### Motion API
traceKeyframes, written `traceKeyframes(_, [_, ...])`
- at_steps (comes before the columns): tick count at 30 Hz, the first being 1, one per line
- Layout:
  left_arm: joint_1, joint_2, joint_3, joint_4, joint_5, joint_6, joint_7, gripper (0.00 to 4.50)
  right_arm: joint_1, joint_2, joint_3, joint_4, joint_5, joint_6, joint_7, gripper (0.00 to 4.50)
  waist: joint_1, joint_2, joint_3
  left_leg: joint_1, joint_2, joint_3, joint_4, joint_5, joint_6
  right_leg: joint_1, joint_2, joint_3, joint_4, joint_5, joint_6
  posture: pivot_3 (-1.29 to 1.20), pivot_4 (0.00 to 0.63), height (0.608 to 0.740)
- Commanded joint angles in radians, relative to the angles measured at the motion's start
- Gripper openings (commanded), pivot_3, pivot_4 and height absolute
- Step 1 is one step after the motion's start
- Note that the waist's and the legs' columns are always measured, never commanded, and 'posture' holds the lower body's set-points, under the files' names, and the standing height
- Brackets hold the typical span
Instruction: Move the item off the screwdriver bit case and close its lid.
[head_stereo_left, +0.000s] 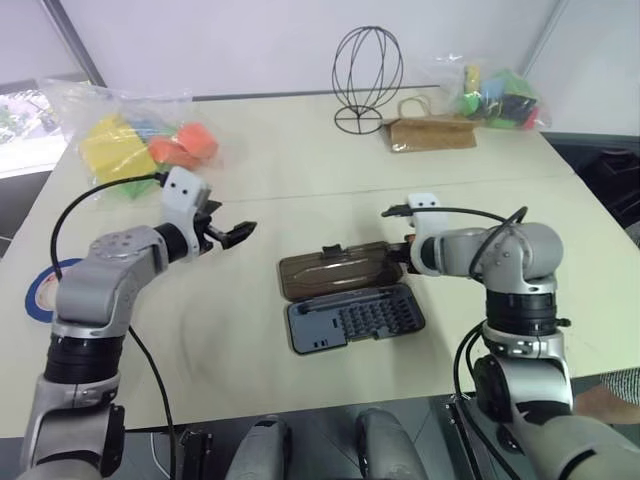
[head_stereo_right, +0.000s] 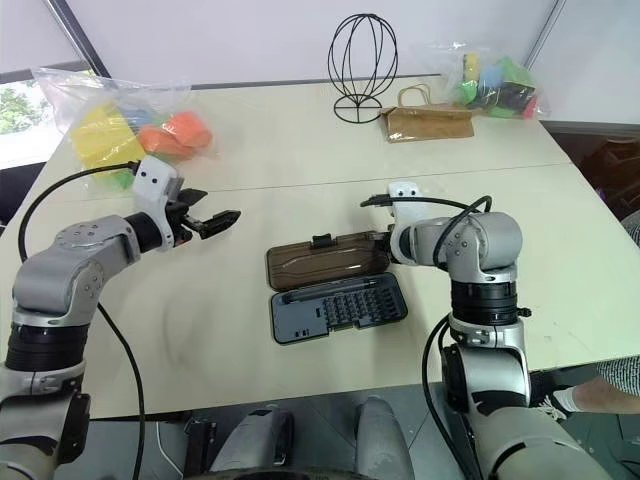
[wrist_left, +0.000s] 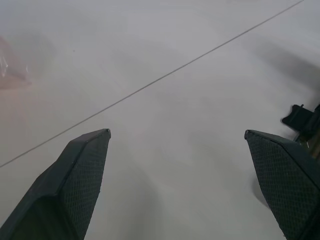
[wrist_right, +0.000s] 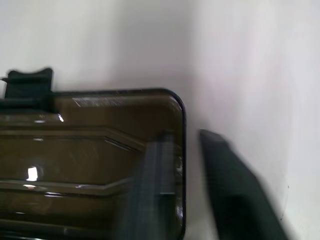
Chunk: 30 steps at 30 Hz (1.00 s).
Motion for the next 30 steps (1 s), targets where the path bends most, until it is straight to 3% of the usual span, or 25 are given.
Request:
traceKeyframes(1, [0.007,0.008,0.012,-0.03,-0.001,-0.018,-0.01,4.5,-0.014,-0.013,-0.005,-0.056,0.043,0.006,-0.014,2.82,0.0,0.0,0.0,0.0,0.0,0.0,0.0,0.0,0.0,0.0,0.0,0.0,0.0,0.0,0.0,0.0,0.15,0.74])
traceKeyframes(4, [0.02,0.01,0.032,-0.046,-0.031,-0.015,-0.036,4.5,-0.023,-0.03,0.004,-0.095,0.055,0.006,0.017,4.39,0.0,0.0,0.0,0.0,0.0,0.0,0.0,0.0,0.0,0.0,0.0,0.0,0.0,0.0,0.0,0.0,0.15,0.74])
traceKeyframes(5, [0.024,0.011,0.041,-0.056,-0.05,-0.01,-0.048,4.5,-0.027,-0.039,0.01,-0.114,0.058,0.006,0.034,4.46,0.0,0.0,0.0,0.0,0.0,0.0,0.0,0.0,0.0,0.0,0.0,0.0,0.0,0.0,0.0,0.0,0.15,0.74])
traceKeyframes(11, [0.033,0.02,0.078,-0.152,-0.19,0.041,-0.14,4.5,-0.048,-0.1,0.026,-0.196,0.036,-0.029,0.155,4.46,0.001,0.0,0.0,-0.001,0.0,0.0,0.0,0.0,0.0,0.0,0.0,0.0,-0.002,0.0,0.0,0.0,0.15,0.74])
traceKeyframes(17, [0.025,0.009,0.02,-0.161,-0.194,0.02,-0.165,4.5,-0.056,-0.146,0.07,-0.232,0.015,-0.202,0.287,4.46,0.001,0.0,0.0,0.0,0.0,0.0,0.0,0.0,0.001,0.0,0.0,0.0,-0.002,0.0,0.0,0.0,0.15,0.74])
traceKeyframes(27, [-0.007,-0.006,-0.045,-0.121,-0.192,-0.019,-0.224,4.5,-0.061,-0.142,0.101,-0.226,-0.026,-0.261,0.348,4.46,0.001,0.0,0.0,0.0,0.0,0.0,0.0,0.0,0.001,0.001,0.0,0.0,-0.002,0.0,0.0,0.0,0.15,0.74])
traceKeyframes(30, [-0.008,-0.01,-0.045,-0.124,-0.205,-0.021,-0.234,3.58,-0.056,-0.141,0.102,-0.233,-0.035,-0.269,0.357,4.5,0.002,0.0,0.0,0.0,0.0,0.0,0.0,0.0,0.001,0.001,0.0,0.0,-0.002,0.0,0.0,0.0,0.15,0.74])
